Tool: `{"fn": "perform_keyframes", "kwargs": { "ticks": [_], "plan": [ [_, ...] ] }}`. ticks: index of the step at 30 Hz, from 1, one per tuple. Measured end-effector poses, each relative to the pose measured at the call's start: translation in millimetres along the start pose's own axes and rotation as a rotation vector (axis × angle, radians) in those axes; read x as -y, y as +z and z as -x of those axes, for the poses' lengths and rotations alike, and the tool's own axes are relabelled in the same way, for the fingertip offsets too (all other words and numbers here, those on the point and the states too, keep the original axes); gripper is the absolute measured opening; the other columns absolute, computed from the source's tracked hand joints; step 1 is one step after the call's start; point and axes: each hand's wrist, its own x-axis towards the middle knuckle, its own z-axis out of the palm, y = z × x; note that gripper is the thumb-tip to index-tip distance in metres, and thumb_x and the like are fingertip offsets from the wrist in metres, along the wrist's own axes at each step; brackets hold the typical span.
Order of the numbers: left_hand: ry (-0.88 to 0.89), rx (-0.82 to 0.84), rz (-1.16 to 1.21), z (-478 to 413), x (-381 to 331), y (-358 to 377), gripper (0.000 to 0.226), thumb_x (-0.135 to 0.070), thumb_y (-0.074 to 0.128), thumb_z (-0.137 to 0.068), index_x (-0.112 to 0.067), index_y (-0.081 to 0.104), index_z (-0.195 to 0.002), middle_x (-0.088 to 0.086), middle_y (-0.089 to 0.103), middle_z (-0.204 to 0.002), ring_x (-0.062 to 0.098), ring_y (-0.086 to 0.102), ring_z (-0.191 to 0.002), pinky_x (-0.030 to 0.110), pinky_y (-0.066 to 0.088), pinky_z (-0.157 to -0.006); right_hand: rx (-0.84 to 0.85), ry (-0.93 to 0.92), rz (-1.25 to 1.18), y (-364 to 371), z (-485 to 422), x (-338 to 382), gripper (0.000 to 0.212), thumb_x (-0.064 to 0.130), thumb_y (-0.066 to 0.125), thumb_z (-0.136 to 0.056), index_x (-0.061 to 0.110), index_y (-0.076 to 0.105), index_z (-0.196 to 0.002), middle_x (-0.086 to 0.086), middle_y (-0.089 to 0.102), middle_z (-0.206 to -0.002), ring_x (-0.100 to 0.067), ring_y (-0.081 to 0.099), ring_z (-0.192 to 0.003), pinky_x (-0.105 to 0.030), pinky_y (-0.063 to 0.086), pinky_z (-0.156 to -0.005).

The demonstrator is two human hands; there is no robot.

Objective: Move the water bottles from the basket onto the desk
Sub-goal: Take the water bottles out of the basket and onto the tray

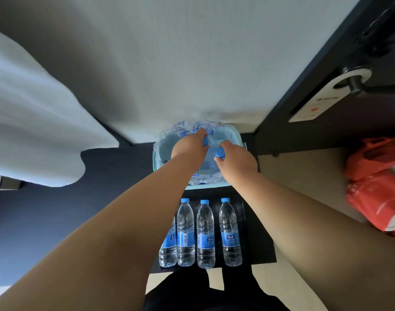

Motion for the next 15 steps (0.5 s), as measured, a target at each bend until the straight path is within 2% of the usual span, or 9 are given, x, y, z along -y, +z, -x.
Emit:
{"fn": "perform_keyframes", "kwargs": {
  "ticks": [3, 5, 7, 10, 13, 15],
  "plan": [
    [-0.024, -0.035, 0.019, 13.8, -0.9, -6.1, 0.024, -0.028, 0.051, -0.103, -0.023, 0.051, -0.127, 0.004, 0.062, -0.085, 0.026, 0.057, -0.064, 0.032, 0.044, -0.050, -0.068, -0.028, -0.039, -6.6, 11.2, 2.0, 0.024, 0.040, 0.056, -0.104, 0.023, 0.056, -0.120, 0.001, 0.065, -0.095, -0.024, 0.064, -0.079, -0.033, 0.044, -0.058],
    [-0.029, -0.073, 0.086, 27.2, -1.6, -14.9, 0.027, -0.031, 0.051, -0.102, -0.023, 0.052, -0.128, 0.007, 0.067, -0.088, 0.030, 0.062, -0.070, 0.037, 0.054, -0.058, -0.093, -0.038, -0.093, -13.5, 21.1, 4.1, 0.028, 0.040, 0.057, -0.103, 0.024, 0.057, -0.125, 0.002, 0.066, -0.099, -0.024, 0.065, -0.082, -0.036, 0.052, -0.063],
    [-0.036, -0.116, 0.158, 42.9, -1.8, -27.1, 0.033, -0.034, 0.053, -0.102, -0.023, 0.054, -0.133, 0.006, 0.070, -0.093, 0.030, 0.066, -0.079, 0.040, 0.057, -0.067, -0.118, -0.050, -0.146, -23.8, 29.3, 6.4, 0.028, 0.039, 0.060, -0.102, 0.023, 0.058, -0.125, 0.003, 0.064, -0.097, -0.022, 0.063, -0.081, -0.037, 0.054, -0.065],
    [-0.034, -0.213, 0.250, 68.1, 1.0, -44.5, 0.032, -0.036, 0.057, -0.100, -0.024, 0.059, -0.130, 0.000, 0.070, -0.093, 0.025, 0.066, -0.082, 0.033, 0.050, -0.066, -0.186, -0.092, -0.213, -42.9, 39.5, 13.1, 0.021, 0.036, 0.064, -0.099, 0.023, 0.061, -0.115, 0.006, 0.059, -0.087, -0.019, 0.059, -0.076, -0.036, 0.050, -0.062],
    [0.006, -0.326, 0.300, 94.2, 2.6, -60.6, 0.024, -0.039, 0.060, -0.099, -0.026, 0.062, -0.119, -0.012, 0.058, -0.074, 0.018, 0.057, -0.071, 0.029, 0.041, -0.062, -0.292, -0.191, -0.273, -60.8, 54.4, 21.8, 0.016, 0.033, 0.069, -0.095, 0.022, 0.063, -0.106, 0.010, 0.052, -0.077, -0.016, 0.053, -0.070, -0.033, 0.042, -0.059],
    [0.040, -0.381, 0.317, 109.2, 1.6, -70.2, 0.020, -0.040, 0.062, -0.098, -0.026, 0.061, -0.113, -0.013, 0.052, -0.066, 0.016, 0.054, -0.066, 0.029, 0.039, -0.060, -0.346, -0.236, -0.307, -71.7, 65.6, 27.6, 0.017, 0.032, 0.072, -0.093, 0.021, 0.064, -0.103, 0.009, 0.052, -0.075, -0.016, 0.052, -0.067, -0.034, 0.042, -0.058]
  ]
}}
